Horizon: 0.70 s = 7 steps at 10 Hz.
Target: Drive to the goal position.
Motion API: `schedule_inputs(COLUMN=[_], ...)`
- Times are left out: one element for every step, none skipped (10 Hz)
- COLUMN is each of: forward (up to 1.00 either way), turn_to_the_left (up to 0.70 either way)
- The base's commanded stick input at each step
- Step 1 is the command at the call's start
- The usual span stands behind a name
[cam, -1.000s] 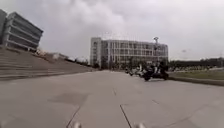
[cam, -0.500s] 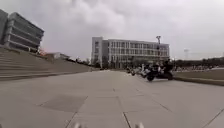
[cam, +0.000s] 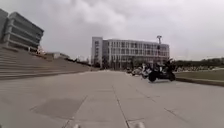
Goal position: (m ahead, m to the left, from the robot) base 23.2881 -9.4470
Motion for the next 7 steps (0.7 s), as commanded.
schedule_inputs(forward=[0.50, 0.50, 0.50, 0.50, 0.50, 0.50, 0.50], turn_to_the_left=[0.00, 0.00, 0.00, 0.00, 0.00, 0.00, 0.00])
